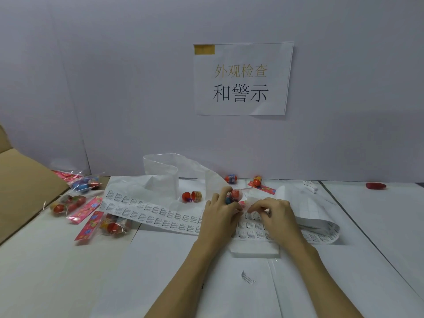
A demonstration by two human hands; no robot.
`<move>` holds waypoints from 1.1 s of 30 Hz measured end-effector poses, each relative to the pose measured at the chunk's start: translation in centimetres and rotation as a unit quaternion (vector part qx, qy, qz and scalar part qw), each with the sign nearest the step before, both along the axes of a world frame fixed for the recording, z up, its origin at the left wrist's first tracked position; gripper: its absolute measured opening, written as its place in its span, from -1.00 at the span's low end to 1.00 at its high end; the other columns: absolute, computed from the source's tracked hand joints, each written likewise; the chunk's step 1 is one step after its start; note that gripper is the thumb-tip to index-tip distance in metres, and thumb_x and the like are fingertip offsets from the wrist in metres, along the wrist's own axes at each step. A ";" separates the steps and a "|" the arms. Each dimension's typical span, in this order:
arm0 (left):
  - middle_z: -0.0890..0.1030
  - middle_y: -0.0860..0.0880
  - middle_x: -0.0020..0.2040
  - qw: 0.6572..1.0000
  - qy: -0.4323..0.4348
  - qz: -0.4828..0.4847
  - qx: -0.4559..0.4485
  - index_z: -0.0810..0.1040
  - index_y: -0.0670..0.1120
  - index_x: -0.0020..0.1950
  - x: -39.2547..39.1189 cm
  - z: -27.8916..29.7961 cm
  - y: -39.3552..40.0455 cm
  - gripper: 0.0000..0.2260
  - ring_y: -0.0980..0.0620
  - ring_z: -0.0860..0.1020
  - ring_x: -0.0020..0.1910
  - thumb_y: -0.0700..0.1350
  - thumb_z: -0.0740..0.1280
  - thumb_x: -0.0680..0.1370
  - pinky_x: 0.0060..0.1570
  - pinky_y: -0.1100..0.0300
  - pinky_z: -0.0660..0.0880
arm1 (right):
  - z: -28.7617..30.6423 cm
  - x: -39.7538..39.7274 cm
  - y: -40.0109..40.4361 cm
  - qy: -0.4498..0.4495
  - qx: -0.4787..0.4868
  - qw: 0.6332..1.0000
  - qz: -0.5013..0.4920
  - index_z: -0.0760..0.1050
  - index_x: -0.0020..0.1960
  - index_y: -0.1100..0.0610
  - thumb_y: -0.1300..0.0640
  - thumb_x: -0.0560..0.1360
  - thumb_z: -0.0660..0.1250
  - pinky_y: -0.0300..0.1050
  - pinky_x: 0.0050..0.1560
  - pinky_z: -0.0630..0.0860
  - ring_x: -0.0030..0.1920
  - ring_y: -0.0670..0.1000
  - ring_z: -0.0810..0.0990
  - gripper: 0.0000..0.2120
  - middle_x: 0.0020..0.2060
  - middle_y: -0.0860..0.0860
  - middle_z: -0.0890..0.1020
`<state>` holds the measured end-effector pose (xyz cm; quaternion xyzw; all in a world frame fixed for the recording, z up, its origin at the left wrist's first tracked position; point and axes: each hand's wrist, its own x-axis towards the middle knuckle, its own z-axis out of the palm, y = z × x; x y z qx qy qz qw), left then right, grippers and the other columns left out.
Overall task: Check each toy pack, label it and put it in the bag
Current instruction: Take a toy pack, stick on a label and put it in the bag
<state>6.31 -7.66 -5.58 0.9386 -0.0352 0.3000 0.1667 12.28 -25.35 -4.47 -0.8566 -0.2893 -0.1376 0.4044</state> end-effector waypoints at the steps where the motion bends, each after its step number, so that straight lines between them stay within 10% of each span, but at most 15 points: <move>1: 0.45 -0.06 0.43 1.000 -0.001 -0.001 -0.004 0.70 -0.03 0.03 0.0 0.0 0.0 -0.91 -0.17 0.51 0.13 -0.07 0.43 0.59 0.04 -0.07 0.47 | 0.0 0.0 0.1 0.004 0.001 1.000 0.001 0.76 -0.04 -0.02 0.36 0.54 0.44 0.10 0.13 0.59 -0.11 -0.07 0.67 -0.72 -0.13 -0.13 0.76; 12: 0.43 -0.04 0.46 1.000 0.005 0.000 -0.006 0.71 -0.01 0.08 0.0 -0.1 0.2 -0.88 -0.14 0.50 0.21 -0.02 0.41 0.62 0.11 -0.01 0.47 | 0.0 -0.6 0.5 -0.009 -0.112 0.994 -0.015 0.67 0.12 -0.16 0.13 0.59 0.43 -0.06 0.34 0.29 0.08 -0.02 0.60 -0.79 -0.03 -0.20 0.66; 30: 0.36 0.00 0.49 0.999 0.030 0.021 0.015 0.70 0.10 0.17 0.3 -0.3 0.4 -0.81 -0.09 0.44 0.24 0.04 0.31 0.68 0.13 0.02 0.44 | 0.2 -0.2 -0.4 0.017 -0.029 0.999 0.020 0.72 -0.10 -0.08 0.37 0.57 0.40 -0.03 0.09 0.56 -0.08 -0.09 0.62 -0.65 -0.13 -0.14 0.74; 33: 0.36 0.00 0.49 0.999 0.027 0.018 0.013 0.70 0.08 0.15 0.2 -0.2 0.4 -0.82 -0.08 0.44 0.24 0.04 0.31 0.68 0.12 0.05 0.44 | 0.3 -0.4 -0.3 0.022 -0.052 0.998 0.021 0.73 0.12 -0.02 0.33 0.59 0.39 0.04 0.29 0.51 0.10 0.05 0.63 -0.71 0.01 -0.09 0.74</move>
